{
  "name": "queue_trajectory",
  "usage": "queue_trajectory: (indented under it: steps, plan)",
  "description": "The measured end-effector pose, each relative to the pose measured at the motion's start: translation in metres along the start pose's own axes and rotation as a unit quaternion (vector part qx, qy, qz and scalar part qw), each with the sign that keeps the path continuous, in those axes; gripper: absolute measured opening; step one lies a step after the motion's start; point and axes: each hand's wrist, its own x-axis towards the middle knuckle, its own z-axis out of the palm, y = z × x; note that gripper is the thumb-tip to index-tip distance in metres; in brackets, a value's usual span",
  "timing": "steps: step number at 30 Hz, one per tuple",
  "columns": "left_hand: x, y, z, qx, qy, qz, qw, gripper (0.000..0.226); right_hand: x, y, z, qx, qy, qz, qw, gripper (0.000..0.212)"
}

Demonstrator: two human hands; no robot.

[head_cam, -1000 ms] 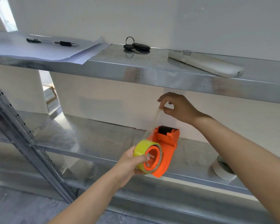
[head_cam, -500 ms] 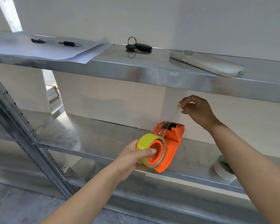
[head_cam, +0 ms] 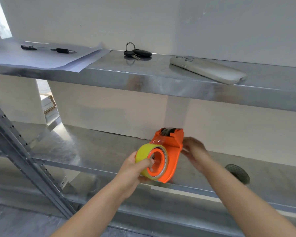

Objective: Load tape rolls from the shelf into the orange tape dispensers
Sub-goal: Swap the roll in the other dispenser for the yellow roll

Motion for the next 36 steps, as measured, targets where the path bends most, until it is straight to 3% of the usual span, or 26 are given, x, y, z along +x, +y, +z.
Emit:
queue_trajectory:
  steps: [4,6,10,13,15,18,23,26,29,32,36]
  plan:
    - [0.0,0.003,0.002,-0.095,0.02,-0.03,0.995,0.009,-0.037,0.021,0.03,0.094,-0.107,0.01,0.99,0.022]
    - [0.003,0.002,0.002,-0.147,0.031,-0.046,0.988,0.004,-0.047,0.03,0.04,0.061,-0.147,-0.019,0.987,0.038]
    - [0.007,-0.005,-0.005,-0.203,0.037,-0.09,0.974,0.008,-0.054,0.041,0.051,-0.107,-0.093,-0.114,0.983,0.046]
    - [0.014,-0.01,-0.015,-0.23,0.04,-0.106,0.967,0.011,-0.052,0.05,0.068,-0.097,-0.08,-0.138,0.982,0.039]
    - [0.02,-0.015,-0.026,-0.237,0.05,-0.108,0.964,0.017,-0.047,0.053,0.083,-0.073,-0.07,-0.115,0.988,0.02]
    - [0.034,-0.02,-0.049,-0.232,0.067,-0.127,0.962,0.04,-0.034,0.056,0.104,-0.075,-0.078,-0.086,0.99,0.022]
    - [0.062,-0.026,-0.077,-0.038,0.197,-0.137,0.97,0.047,-0.01,0.074,0.127,-0.088,-0.066,-0.043,0.993,0.03]
    - [0.083,-0.029,-0.096,0.111,0.235,-0.122,0.958,0.065,0.003,0.087,0.137,-0.095,-0.052,-0.02,0.994,0.03]
    - [0.093,-0.033,-0.107,0.276,0.256,-0.096,0.921,0.049,0.012,0.102,0.142,-0.115,-0.043,-0.01,0.992,0.027]
    - [0.105,-0.039,-0.116,0.352,0.243,-0.074,0.901,0.053,0.024,0.12,0.145,-0.131,-0.051,0.005,0.99,0.038]
    - [0.114,-0.046,-0.124,0.376,0.236,-0.062,0.894,0.059,0.032,0.119,0.141,-0.125,-0.074,0.044,0.988,0.049]
